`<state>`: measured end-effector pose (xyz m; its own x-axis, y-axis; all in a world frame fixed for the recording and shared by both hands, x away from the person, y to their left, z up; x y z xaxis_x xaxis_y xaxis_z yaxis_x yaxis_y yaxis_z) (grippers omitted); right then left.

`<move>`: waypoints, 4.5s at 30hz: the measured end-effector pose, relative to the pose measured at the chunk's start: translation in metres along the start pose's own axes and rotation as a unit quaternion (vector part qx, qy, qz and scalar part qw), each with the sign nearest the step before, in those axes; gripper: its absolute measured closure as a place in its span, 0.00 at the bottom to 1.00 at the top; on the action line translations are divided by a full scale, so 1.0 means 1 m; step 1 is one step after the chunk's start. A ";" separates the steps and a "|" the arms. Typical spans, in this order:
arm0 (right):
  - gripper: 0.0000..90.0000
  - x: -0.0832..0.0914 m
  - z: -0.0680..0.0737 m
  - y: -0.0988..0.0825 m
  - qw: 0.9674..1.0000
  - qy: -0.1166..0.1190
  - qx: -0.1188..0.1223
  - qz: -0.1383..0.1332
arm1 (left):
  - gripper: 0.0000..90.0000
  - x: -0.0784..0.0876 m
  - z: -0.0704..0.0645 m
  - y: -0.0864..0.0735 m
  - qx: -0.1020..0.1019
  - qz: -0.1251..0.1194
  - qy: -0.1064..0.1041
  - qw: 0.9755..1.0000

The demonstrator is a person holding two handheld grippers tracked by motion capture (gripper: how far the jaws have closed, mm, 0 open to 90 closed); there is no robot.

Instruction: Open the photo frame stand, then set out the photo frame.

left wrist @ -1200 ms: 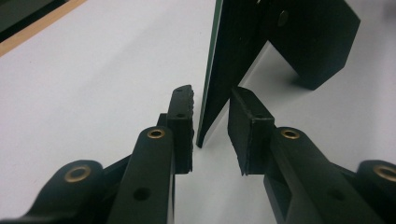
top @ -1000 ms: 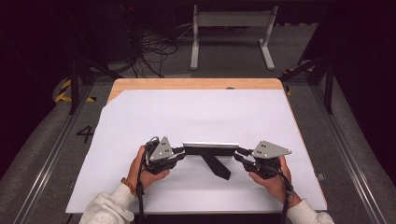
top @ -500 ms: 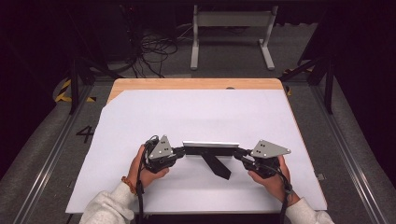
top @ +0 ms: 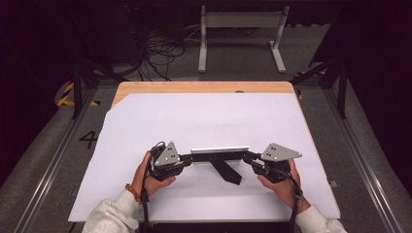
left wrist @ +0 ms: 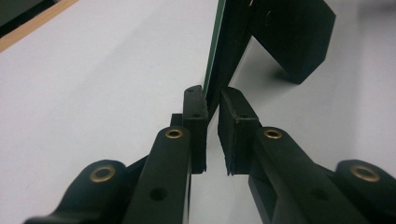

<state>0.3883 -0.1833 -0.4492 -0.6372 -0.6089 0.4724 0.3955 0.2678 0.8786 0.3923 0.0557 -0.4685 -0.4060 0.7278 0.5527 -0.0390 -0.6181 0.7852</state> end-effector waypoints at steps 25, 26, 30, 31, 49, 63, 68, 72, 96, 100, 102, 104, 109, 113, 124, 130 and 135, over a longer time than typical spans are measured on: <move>0.89 -0.017 -0.009 0.008 1.000 -0.010 -0.013 -0.015 | 0.91 0.006 -0.010 -0.001 0.008 0.004 0.001 1.000; 0.88 -0.018 -0.009 0.008 1.000 -0.010 -0.014 -0.014 | 0.91 0.007 -0.010 -0.001 0.006 0.005 0.001 1.000; 0.89 -0.019 -0.010 0.009 1.000 -0.008 -0.016 -0.015 | 0.91 0.007 -0.011 0.000 0.007 0.005 0.002 1.000; 0.89 -0.019 -0.010 0.009 1.000 -0.007 -0.017 -0.013 | 0.90 0.007 -0.012 0.000 0.007 0.005 0.003 1.000; 0.85 -0.005 -0.010 -0.004 1.000 0.005 -0.023 0.021 | 0.91 0.006 -0.010 0.001 -0.001 -0.005 0.000 1.000; 0.74 -0.007 0.012 -0.015 0.996 0.068 -0.012 0.063 | 0.90 0.005 -0.012 -0.004 -0.005 0.002 0.002 1.000; 0.72 -0.014 0.016 -0.020 0.994 0.072 -0.006 0.082 | 0.90 0.005 -0.012 -0.006 -0.006 0.006 0.002 1.000; 0.72 -0.020 0.015 -0.027 0.993 0.069 -0.005 0.099 | 0.91 0.004 -0.012 -0.007 -0.013 0.012 0.002 1.000; 0.81 -0.020 0.009 -0.033 0.989 0.087 -0.029 0.119 | 0.91 -0.003 -0.017 -0.005 -0.026 0.022 -0.001 0.999; 0.81 -0.018 0.007 -0.033 0.989 0.083 -0.031 0.122 | 0.91 -0.005 -0.018 -0.003 -0.027 0.022 -0.003 0.999; 0.80 -0.018 0.007 -0.033 0.989 0.081 -0.030 0.122 | 0.91 -0.006 -0.020 -0.003 -0.028 0.023 -0.005 0.999; 0.80 -0.017 0.006 -0.034 0.989 0.078 -0.032 0.123 | 0.91 -0.006 -0.021 -0.002 -0.032 0.023 -0.007 0.999; 0.76 -0.015 0.003 -0.031 0.990 0.071 -0.035 0.119 | 0.91 -0.006 -0.022 0.000 -0.036 0.023 -0.009 0.999; 0.73 -0.005 0.000 -0.020 0.992 0.073 -0.040 0.092 | 0.91 -0.004 -0.021 0.002 -0.036 0.016 -0.007 0.999; 0.77 0.003 -0.016 0.001 0.999 -0.008 -0.011 0.037 | 0.88 0.003 -0.022 0.004 -0.036 0.005 -0.019 0.999; 0.78 -0.003 -0.022 0.008 1.000 0.001 -0.027 0.012 | 0.85 0.004 -0.023 0.004 -0.037 0.003 -0.027 0.999; 0.76 -0.015 -0.021 0.013 1.000 -0.001 -0.014 0.015 | 0.83 0.004 -0.023 -0.001 -0.050 0.015 -0.041 0.998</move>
<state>0.4164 -0.1864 -0.4463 -0.6260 -0.5997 0.4985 0.4331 0.2643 0.8617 0.3696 0.0520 -0.4734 -0.3326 0.7284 0.5990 -0.1202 -0.6628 0.7391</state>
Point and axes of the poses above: each handheld gripper's, and its own axes: x roughly backward along the jaws, y roughly out of its top, z roughly to its left, the point moved 8 cm from there along -x, roughly forward along the jaws, and after that the axes turned 12 degrees about -x, right-handed, at the moved point
